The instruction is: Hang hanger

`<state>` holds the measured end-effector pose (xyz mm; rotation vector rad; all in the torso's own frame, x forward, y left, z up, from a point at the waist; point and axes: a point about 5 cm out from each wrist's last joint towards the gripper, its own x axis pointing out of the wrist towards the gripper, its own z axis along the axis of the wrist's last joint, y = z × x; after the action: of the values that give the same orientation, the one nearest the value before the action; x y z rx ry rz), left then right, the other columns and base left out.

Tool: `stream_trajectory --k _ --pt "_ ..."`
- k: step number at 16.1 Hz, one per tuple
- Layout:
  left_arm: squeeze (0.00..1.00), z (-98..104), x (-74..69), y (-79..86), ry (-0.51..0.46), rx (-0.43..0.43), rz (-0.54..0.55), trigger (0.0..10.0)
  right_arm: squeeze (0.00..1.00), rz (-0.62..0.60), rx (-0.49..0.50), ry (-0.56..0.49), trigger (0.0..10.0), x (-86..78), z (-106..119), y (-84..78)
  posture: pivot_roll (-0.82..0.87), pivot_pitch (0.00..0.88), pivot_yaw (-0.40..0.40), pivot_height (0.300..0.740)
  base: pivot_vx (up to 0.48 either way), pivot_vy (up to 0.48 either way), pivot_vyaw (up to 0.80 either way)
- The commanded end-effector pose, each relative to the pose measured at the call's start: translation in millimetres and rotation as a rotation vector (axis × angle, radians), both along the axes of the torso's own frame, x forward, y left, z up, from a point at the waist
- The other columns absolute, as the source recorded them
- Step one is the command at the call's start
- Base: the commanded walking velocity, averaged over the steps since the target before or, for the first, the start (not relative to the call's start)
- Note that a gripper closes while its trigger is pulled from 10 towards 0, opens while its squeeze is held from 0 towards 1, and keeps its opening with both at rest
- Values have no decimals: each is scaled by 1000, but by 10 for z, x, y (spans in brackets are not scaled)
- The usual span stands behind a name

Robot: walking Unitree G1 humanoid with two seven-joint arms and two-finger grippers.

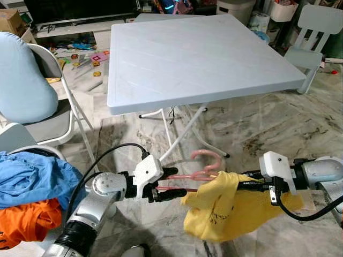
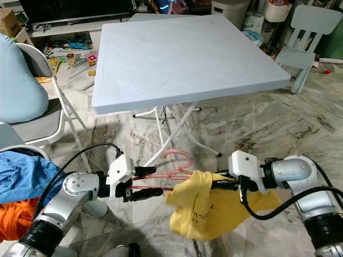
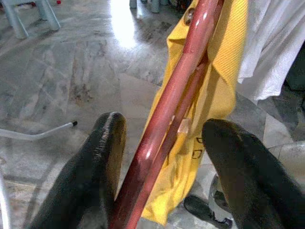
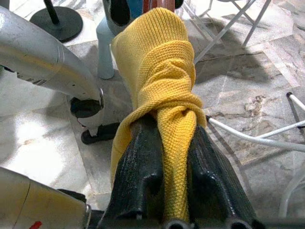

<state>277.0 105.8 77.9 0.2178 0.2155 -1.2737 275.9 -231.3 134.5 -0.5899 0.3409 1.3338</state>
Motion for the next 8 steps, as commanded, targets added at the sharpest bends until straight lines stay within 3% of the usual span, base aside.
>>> stream_trajectory --k 1,8 --pt "0 20 16 -54 -2 -4 -25 0 0 19 52 -63 10000 43 151 57 -13 76 4 740 0 0 0" --pt "0 41 44 -135 17 0 -83 0 0 48 42 -54 10000 63 117 127 -19 75 6 740 0 0 0"
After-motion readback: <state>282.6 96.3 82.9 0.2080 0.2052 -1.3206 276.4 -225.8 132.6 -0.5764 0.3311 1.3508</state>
